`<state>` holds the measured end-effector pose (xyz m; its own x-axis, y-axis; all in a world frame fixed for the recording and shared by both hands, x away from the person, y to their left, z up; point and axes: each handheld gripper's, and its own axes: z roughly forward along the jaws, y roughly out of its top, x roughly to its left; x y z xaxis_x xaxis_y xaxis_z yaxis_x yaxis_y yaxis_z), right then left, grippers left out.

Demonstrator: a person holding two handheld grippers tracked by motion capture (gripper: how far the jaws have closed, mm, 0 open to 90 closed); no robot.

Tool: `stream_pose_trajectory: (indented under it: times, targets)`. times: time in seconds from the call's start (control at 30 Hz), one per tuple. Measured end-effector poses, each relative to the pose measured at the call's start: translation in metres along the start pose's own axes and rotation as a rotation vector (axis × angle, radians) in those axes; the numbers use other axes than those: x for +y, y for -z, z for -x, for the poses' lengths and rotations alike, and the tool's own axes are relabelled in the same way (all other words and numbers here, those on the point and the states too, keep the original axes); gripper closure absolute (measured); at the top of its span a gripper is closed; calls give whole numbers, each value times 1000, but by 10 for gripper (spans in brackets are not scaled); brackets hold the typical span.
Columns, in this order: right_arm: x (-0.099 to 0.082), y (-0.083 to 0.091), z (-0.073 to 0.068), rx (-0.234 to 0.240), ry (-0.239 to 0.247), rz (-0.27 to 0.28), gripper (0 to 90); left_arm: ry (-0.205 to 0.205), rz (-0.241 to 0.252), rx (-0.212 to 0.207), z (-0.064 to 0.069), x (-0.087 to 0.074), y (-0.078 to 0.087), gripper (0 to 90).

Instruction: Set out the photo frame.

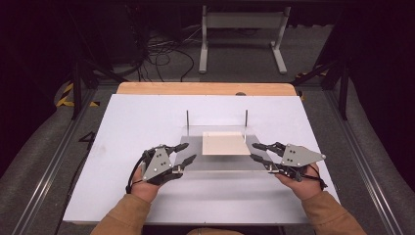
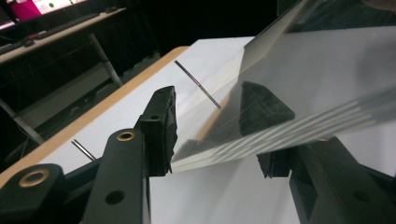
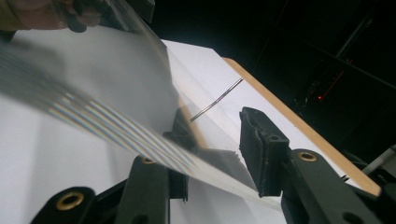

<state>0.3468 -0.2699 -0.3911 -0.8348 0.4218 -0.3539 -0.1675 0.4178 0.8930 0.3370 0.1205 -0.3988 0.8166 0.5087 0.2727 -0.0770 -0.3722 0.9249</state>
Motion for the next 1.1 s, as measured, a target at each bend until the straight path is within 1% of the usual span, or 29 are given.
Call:
stream_pose_trajectory:
  times: [0.1,0.13,0.17,0.2,0.3,0.37,0.43,0.53,0.67,0.8,0.83,0.87,0.9,0.93,1.0,1.03,1.1]
  targets:
    - [6,1,4,-5,0,5,639,11,23,13,-3,5,1,547]
    - [6,1,4,-5,0,5,639,11,23,13,-3,5,1,547]
    - [12,1,8,-12,10,14,643,12,38,23,-6,9,2,547]
    - [12,1,8,-12,10,14,643,12,38,23,-6,9,2,547]
    - [22,2,13,-22,26,31,649,10,69,42,-13,19,4,547]
    - [28,2,17,-32,36,44,650,11,79,53,-16,25,5,548]
    - [34,2,20,-52,50,51,650,-5,85,78,-18,31,5,550]
    - [42,3,24,-73,65,59,651,-18,90,92,-23,40,5,555]
    - [50,4,30,-90,79,70,652,-14,103,111,-28,49,6,557]
    - [57,6,33,-98,79,90,651,0,114,98,-32,55,7,561]
    - [59,7,34,-97,76,97,651,21,124,85,-34,59,9,561]
    - [59,7,34,-97,76,97,651,21,124,85,-34,59,9,562]
    - [61,8,34,-95,68,106,651,37,130,74,-35,61,11,562]
    - [63,9,35,-82,40,113,651,52,135,66,-35,63,12,562]
    - [65,11,36,-67,6,126,651,56,140,62,-33,67,14,565]
    - [66,13,36,-63,-3,129,651,55,140,62,-33,69,16,565]
    - [69,14,34,-64,-9,132,652,68,146,57,-32,73,19,565]
